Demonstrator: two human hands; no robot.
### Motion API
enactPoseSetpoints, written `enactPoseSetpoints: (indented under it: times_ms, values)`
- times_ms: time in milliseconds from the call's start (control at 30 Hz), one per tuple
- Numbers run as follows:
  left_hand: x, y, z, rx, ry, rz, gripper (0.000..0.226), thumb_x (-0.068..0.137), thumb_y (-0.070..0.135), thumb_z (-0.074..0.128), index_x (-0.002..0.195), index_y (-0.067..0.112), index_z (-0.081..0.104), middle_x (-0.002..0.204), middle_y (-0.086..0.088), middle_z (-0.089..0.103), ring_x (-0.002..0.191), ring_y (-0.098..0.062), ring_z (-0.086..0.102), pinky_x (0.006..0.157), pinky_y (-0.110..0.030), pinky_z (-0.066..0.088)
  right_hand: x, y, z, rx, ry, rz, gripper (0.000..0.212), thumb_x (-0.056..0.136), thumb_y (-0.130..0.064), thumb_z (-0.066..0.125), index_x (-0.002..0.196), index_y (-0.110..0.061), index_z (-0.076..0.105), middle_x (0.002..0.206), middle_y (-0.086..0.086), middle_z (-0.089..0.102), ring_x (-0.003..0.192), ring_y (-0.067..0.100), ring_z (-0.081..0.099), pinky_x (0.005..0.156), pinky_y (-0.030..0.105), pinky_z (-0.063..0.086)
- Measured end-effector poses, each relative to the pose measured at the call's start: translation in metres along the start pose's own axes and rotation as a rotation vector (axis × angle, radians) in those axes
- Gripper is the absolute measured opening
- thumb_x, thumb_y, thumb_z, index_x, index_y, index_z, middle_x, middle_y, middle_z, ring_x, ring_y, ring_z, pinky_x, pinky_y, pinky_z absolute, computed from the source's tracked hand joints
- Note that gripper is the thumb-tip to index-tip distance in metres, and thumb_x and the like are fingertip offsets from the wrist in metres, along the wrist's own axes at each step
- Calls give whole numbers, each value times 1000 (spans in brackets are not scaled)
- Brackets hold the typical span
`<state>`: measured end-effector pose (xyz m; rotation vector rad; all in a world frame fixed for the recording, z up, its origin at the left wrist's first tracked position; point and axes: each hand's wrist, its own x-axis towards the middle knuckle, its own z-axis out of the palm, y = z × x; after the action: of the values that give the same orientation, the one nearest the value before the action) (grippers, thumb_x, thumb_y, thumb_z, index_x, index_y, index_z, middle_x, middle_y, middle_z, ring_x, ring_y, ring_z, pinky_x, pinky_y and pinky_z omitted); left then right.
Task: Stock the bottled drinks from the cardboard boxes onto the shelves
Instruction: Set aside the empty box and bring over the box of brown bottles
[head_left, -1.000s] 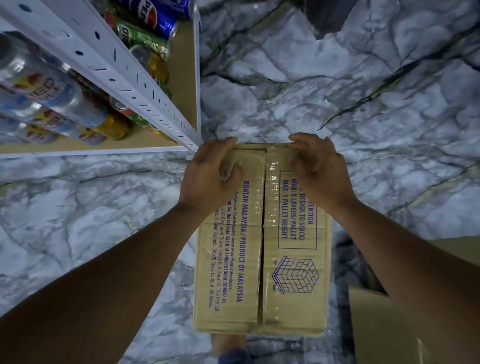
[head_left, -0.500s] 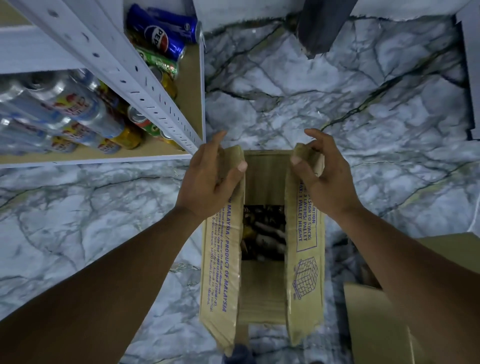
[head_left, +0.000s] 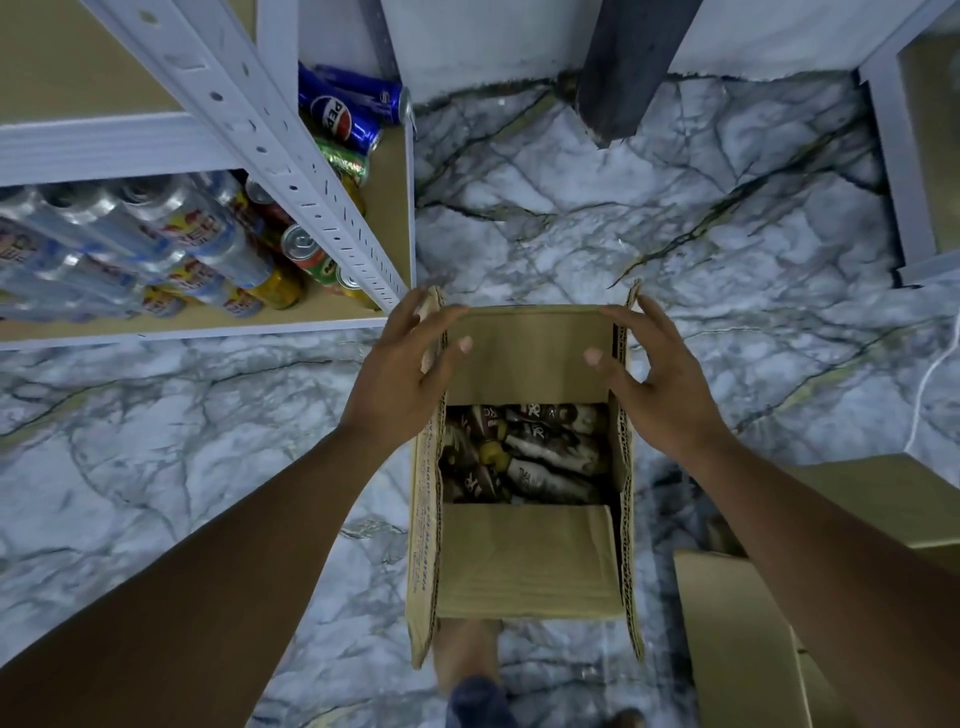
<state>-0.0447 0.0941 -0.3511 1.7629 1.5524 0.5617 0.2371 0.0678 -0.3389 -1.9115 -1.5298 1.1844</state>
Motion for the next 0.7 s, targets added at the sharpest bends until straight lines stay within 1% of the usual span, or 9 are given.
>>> enactPoseSetpoints:
  times_ms: [67,133,233,333,400,467,533,633,700]
  values:
    - [-6,6,-6,1,21,-68,43,103,44,56,145,32,55,164,2,33,140,5,33,103,-25,40,-13,0,-2,11,-8,22,47,95,-54,59,139,-57,42,168,-11,18,152,3,16,107,16,21]
    - [-16,13,-10,23,32,-132,57,99,50,60,151,30,47,162,3,36,144,-9,37,110,-28,39,-25,1,-5,-2,16,14,56,94,-58,57,147,-51,38,166,-11,25,150,3,22,108,13,26]
    - [-39,20,-12,77,-31,-270,88,92,58,66,162,32,19,167,3,28,149,-20,33,114,-37,35,-41,6,-9,-8,36,94,74,91,-67,56,155,-51,21,161,-8,37,145,16,38,116,40,39]
    - [-65,23,-11,145,-78,-341,106,89,61,67,158,48,-11,164,-2,34,142,-34,43,107,-48,43,-59,10,-12,-55,32,181,85,85,-80,53,151,-62,1,147,8,55,122,38,61,97,53,55]
    - [-79,23,-9,166,-67,-380,110,89,57,67,152,56,-23,150,-12,52,125,-41,58,97,-52,53,-72,14,-10,-109,17,187,92,89,-72,56,151,-61,-12,146,8,57,109,36,67,81,45,57]
    - [-92,20,-7,179,-41,-425,111,91,49,68,147,60,-28,116,-17,71,94,-39,69,80,-51,59,-83,21,-9,-109,42,219,96,94,-55,61,152,-57,-15,140,13,61,97,29,71,66,31,50]
    - [-101,15,-7,195,-29,-471,112,93,40,68,147,60,-27,86,-14,71,69,-32,67,67,-48,60,-93,27,-8,-89,76,271,96,97,-41,64,154,-56,-12,134,12,65,79,19,71,55,25,45]
    - [-107,5,-11,223,-11,-509,110,95,36,68,148,59,-26,88,-18,71,67,-34,66,63,-47,59,-98,31,-10,-107,106,289,97,98,-35,65,156,-54,-11,115,20,70,66,23,65,53,30,48]
    - [-107,-1,-13,233,0,-519,109,96,33,68,149,59,-24,99,-22,71,73,-36,66,64,-45,58,-96,32,-11,-119,123,281,97,99,-28,65,159,-47,-9,123,26,66,73,26,66,53,26,43]
